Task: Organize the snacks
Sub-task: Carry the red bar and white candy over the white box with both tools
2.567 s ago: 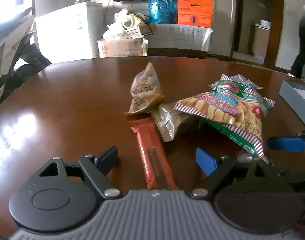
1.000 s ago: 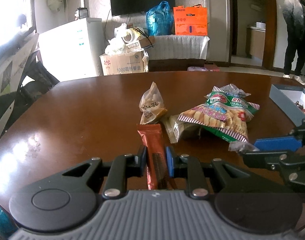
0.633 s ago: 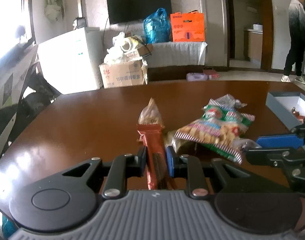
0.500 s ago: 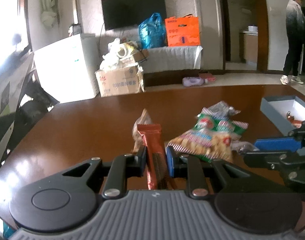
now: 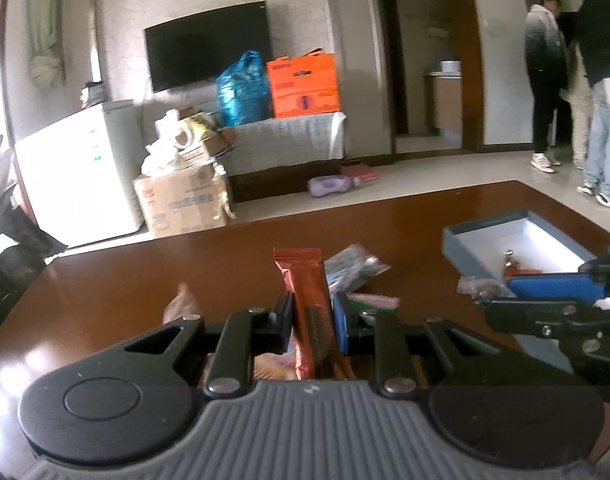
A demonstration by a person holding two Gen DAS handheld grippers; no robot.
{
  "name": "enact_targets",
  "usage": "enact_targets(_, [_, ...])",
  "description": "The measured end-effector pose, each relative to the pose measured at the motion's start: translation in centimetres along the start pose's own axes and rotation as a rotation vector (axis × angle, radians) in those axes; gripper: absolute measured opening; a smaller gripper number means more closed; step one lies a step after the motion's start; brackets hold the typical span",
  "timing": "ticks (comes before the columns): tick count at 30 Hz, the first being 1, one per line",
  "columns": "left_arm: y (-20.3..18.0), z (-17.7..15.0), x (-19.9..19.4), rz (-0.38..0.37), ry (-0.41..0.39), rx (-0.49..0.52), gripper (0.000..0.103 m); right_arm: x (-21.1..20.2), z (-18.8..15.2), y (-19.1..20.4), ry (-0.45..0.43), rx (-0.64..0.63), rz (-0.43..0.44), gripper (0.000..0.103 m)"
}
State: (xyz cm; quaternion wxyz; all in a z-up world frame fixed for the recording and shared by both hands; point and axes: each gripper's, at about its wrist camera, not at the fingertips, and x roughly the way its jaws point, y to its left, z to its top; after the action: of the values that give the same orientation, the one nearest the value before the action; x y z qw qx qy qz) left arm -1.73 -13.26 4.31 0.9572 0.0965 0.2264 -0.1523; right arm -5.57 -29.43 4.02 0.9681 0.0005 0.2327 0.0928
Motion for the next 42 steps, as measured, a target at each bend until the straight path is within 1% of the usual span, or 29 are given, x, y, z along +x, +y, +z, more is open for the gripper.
enact_targets(6, [-4.0, 1.8, 1.9, -0.059, -0.015, 0.034, 0.019, -1.5, -0.6, -3.5, -0.016, 0.075, -0.08, 0.021])
enact_targets(12, [-8.8, 3.0, 4.4, -0.117, -0.018, 0.072, 0.019, -1.9, -1.3, -6.9, -0.012, 0.184, -0.167, 0.021])
enact_targets(16, [-11.6, 3.6, 6.5, -0.15, -0.016, 0.099, 0.019, -1.5, -2.2, -8.6, 0.038, 0.223, -0.284, 0.021])
enact_targets(20, [-14.8, 4.4, 8.7, -0.189, -0.018, 0.11, 0.019, -0.6, -3.4, -10.1, 0.108, 0.251, -0.362, 0.021])
enact_targets(24, [-18.1, 5.0, 10.6, -0.232, -0.016, 0.129, 0.019, 0.3, -4.6, -11.0, 0.162, 0.278, -0.389, 0.021])
enact_targets(29, [-21.5, 5.0, 13.0, -0.246, -0.003, 0.142, 0.019, 1.2, -5.7, -11.6, 0.2, 0.309, -0.396, 0.021])
enact_targets(34, [-22.8, 4.4, 14.5, -0.236, 0.015, 0.146, 0.02, 1.8, -6.0, -11.7, 0.219, 0.315, -0.395, 0.021])
enact_targets(38, [-22.9, 3.9, 15.4, -0.236, 0.029, 0.147, 0.02, 2.1, -5.6, -12.3, 0.228, 0.32, -0.396, 0.021])
enact_targets(40, [-22.8, 3.8, 15.5, -0.237, 0.033, 0.148, 0.022, 2.1, -5.6, -12.3, 0.225, 0.327, -0.4, 0.021])
enact_targets(41, [-22.7, 3.8, 15.5, -0.238, 0.031, 0.148, 0.029, 2.0, -5.6, -12.3, 0.221, 0.328, -0.406, 0.022])
enact_targets(42, [-22.8, 3.8, 15.5, -0.237, 0.024, 0.149, 0.046, 2.0, -5.6, -12.3, 0.217, 0.331, -0.409, 0.022])
